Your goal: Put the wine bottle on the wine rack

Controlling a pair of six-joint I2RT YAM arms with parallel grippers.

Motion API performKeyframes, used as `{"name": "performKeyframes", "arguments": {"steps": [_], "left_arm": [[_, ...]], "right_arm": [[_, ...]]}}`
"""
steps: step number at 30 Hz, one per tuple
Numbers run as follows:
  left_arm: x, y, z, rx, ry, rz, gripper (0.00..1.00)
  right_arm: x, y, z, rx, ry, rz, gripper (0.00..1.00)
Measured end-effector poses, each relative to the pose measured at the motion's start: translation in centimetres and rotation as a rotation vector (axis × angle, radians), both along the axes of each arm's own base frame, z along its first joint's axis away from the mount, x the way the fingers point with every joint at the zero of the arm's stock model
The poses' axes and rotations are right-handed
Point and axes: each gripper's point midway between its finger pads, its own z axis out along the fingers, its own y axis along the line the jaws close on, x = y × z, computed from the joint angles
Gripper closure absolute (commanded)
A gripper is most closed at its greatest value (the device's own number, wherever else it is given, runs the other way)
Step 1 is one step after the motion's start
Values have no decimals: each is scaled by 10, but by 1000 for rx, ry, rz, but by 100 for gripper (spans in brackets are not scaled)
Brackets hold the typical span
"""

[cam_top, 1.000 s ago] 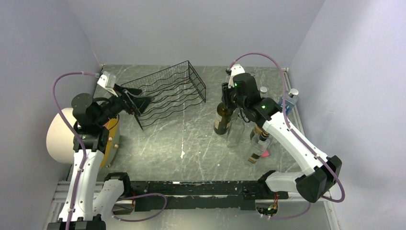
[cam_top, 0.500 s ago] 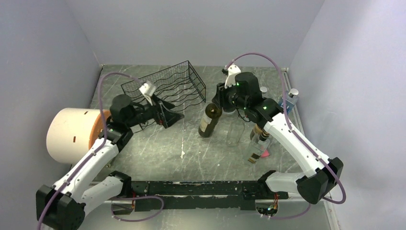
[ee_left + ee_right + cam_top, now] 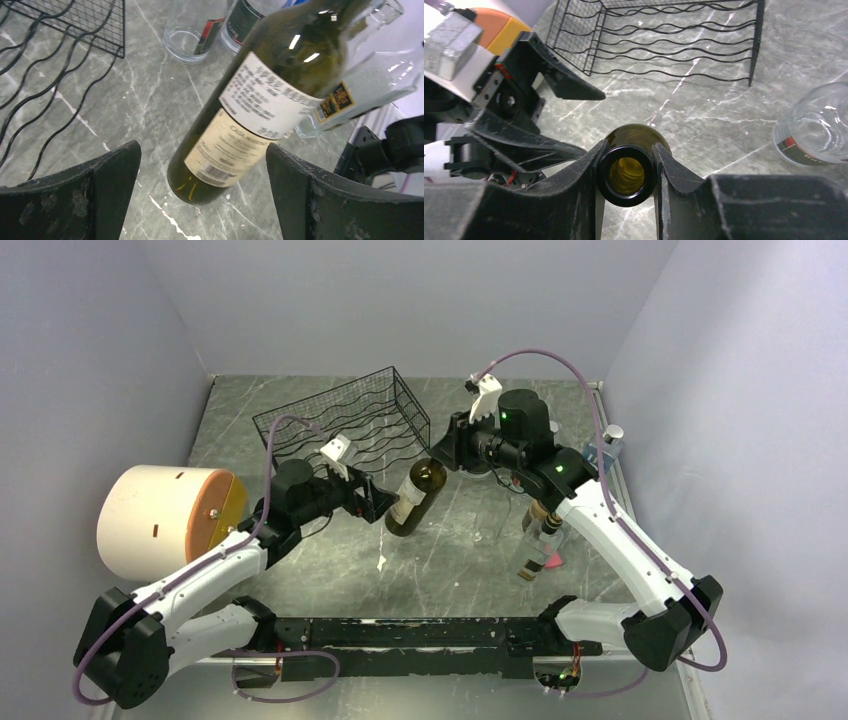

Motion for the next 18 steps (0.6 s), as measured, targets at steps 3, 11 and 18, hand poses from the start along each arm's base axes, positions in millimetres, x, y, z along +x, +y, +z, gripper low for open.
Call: {"name": "performKeyframes", "arguments": {"steps": [3,11,18], "left_arm": [[5,3,-3,-4,-9,43,1],[-3,-5,3,-24,-63,-19,2],[-21,-22,-1,-38,-108,-172,2]], "right_arm": [[-4,3,6,27,2,15,100],[-7,7,18,71,-14,32,100],[-14,14,24,111,-6,77,100]]}}
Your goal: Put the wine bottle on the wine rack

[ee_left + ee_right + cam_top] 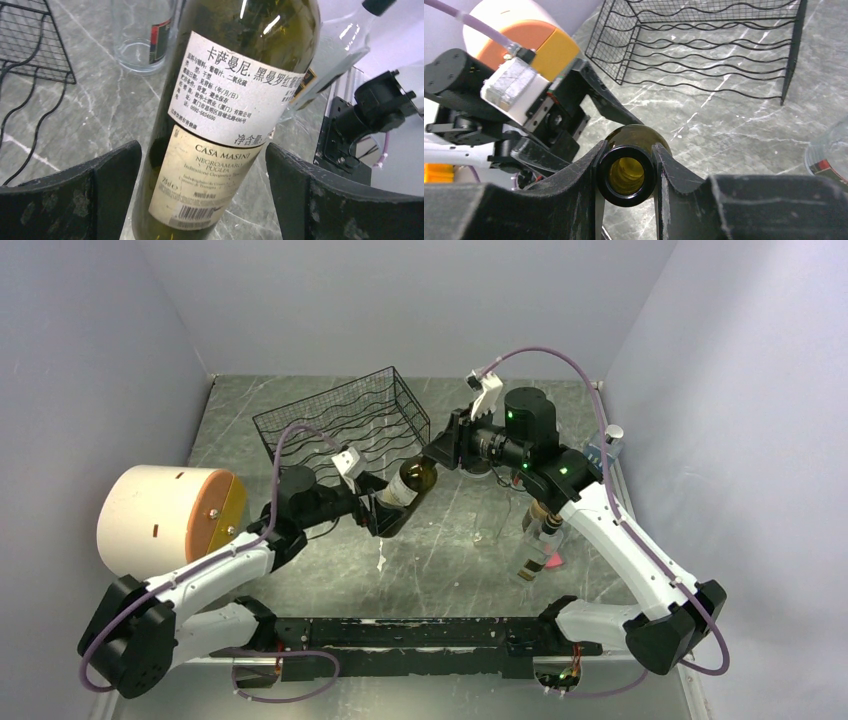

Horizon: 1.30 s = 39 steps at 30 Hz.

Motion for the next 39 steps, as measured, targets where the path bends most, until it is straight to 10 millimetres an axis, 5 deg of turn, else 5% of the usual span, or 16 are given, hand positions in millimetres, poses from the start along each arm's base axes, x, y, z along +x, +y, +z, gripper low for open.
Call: {"name": "performKeyframes", "arguments": {"steps": [8,12,14,15,16,20,23,29,31,34,39], "left_arm": [[-13,-17,0,-18,-64,-159,4],[-20,-23,6,-45,-99,-230,33],[-24,-26,8,-54,-117,-265,57],[-26,-28,10,-60,-135,-283,81],[-26,-28,11,-64,-140,-288,91],[-24,-30,20,-67,-173,-298,93],[-19,-33,32,-51,-223,-305,93],[1,-42,54,19,-378,-321,93],[12,-46,66,49,-483,-321,93],[25,-48,79,112,-664,-325,93],[50,-53,100,256,-888,-337,93]], "right_arm": [[-12,10,12,43,-13,90,100],[-21,15,19,68,-24,151,100],[-24,15,22,72,-35,169,100],[-25,14,23,74,-38,173,100],[-26,14,24,75,-42,178,96],[-29,10,34,72,-65,175,43],[-33,5,53,94,-107,160,22],[-51,-24,121,154,-270,71,18],[-55,-34,139,170,-308,28,34],[-54,-47,152,167,-324,-35,45],[-46,-49,144,95,-251,-68,34]]}}
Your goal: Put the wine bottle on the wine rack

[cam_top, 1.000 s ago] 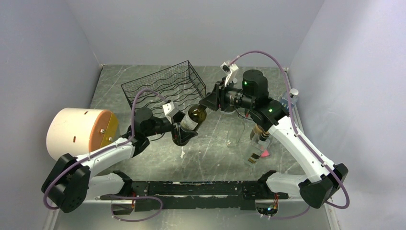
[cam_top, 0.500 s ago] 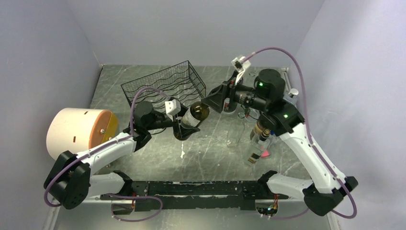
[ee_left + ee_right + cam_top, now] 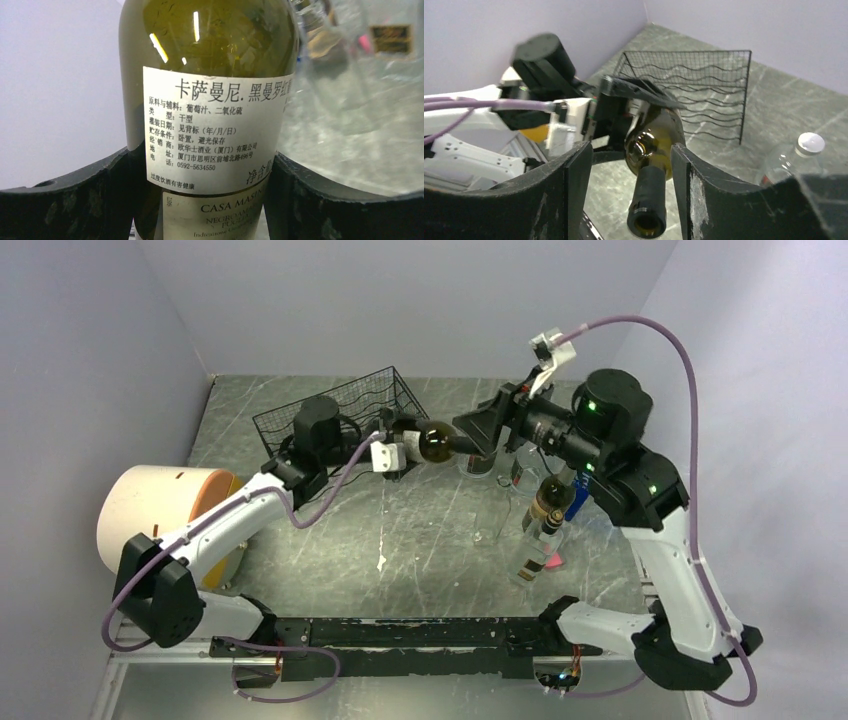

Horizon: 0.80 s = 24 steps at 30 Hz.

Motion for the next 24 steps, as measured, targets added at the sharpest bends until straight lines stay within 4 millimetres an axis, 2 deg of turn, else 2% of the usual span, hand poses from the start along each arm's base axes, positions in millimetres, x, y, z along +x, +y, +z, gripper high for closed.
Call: {"name": "performKeyframes", "arguments": {"steps": [5,7,10,12,18,24], "left_arm": [[23,-3,35,94,-231,9,93],[27,-2,49,128,-323,10,93],[30,1,62,176,-432,6,93],[30,3,64,210,-487,-4,93],[29,4,52,298,-603,-35,93],[28,-1,50,345,-696,-42,93]], "right_arm": [[18,-2,-32,-139,102,-51,26],[18,-8,-47,-196,134,-69,24],[14,-15,-58,-243,149,-74,23],[10,-18,-63,-259,152,-67,23],[5,-16,-82,-298,186,-31,25],[9,-3,-116,-339,265,26,29]]}}
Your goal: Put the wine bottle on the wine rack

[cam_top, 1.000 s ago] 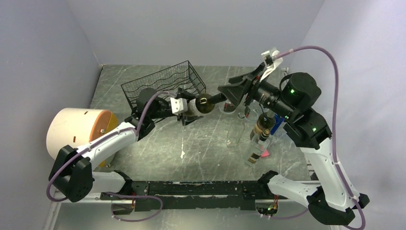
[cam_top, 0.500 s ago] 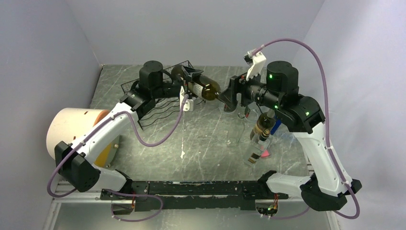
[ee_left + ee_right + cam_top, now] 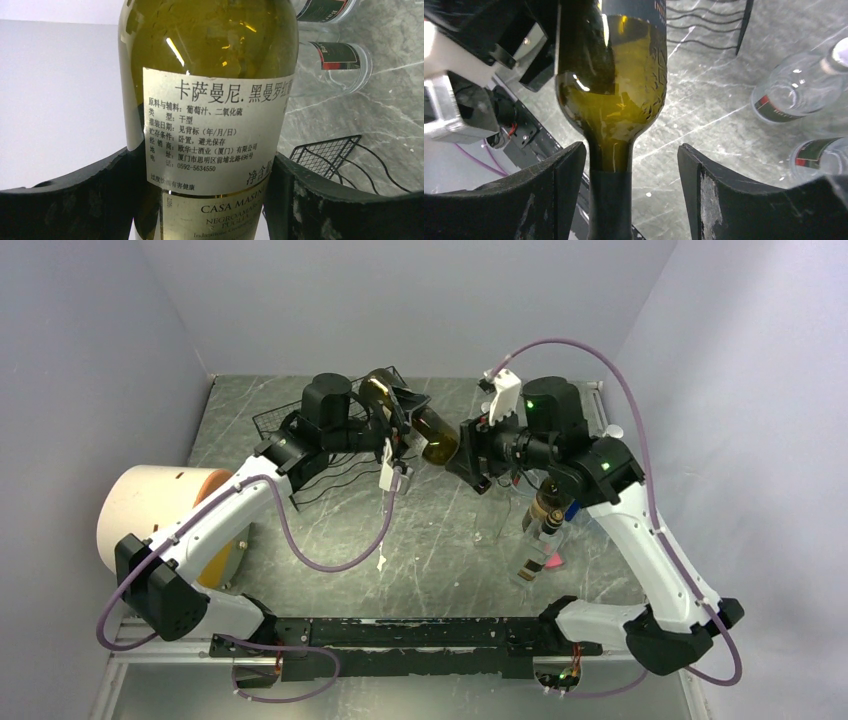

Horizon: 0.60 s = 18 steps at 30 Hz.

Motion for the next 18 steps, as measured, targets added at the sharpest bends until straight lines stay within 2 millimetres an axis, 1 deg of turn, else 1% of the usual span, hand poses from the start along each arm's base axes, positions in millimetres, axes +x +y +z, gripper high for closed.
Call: {"name": "performKeyframes", "arguments": {"steps": [4,8,13,16,18], "left_arm": [[1,0,1,9,-26,3,93],[5,0,-2,20,-29,18,93],[10,-1,-11,37,-20,29,93],[12,-2,-14,42,-14,30,93],[12,-2,-15,44,-11,32,93]], "right_arm": [[3,8,-23,-22,70,18,32],[7,16,-35,-31,115,35,35],[8,21,-49,-31,155,46,48],[7,23,-51,-21,165,44,57],[7,23,-52,-16,172,39,67]]}}
